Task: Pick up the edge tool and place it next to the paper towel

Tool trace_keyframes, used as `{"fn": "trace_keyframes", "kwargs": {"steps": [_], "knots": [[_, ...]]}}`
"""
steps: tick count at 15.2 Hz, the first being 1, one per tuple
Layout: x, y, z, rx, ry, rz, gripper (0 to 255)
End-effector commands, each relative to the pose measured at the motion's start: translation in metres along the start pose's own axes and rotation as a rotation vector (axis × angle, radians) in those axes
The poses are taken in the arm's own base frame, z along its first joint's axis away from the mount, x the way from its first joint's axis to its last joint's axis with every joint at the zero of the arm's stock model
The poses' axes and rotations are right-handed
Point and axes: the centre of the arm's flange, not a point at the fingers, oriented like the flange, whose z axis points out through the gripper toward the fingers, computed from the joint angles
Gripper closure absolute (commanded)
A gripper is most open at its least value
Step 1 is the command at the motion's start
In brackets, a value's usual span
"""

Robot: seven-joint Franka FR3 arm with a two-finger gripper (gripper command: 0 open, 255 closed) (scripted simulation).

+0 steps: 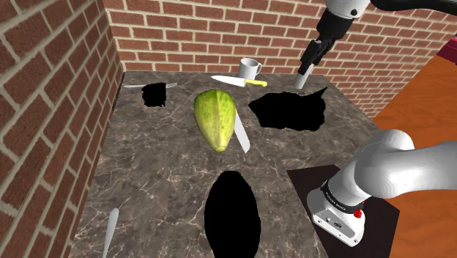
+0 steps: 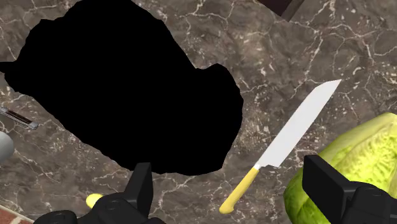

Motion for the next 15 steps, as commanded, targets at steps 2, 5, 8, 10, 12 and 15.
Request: {"fn": "trace_keyframes", "kwargs": {"steps": [2,5,8,10,12,15], "knots": [[0.007,-0.005,0.010,0.002,-0.003,0.021,0],[0.027,-0.018,0.042,0.010,-0.010,0.084,0],[0.048,-0.030,0.073,0.017,-0.018,0.147,0],[0.063,-0.037,0.094,0.022,-0.023,0.189,0],[0.077,-0.044,0.116,0.026,-0.028,0.231,0],[0.099,-0.054,0.147,0.033,-0.036,0.294,0]]}}
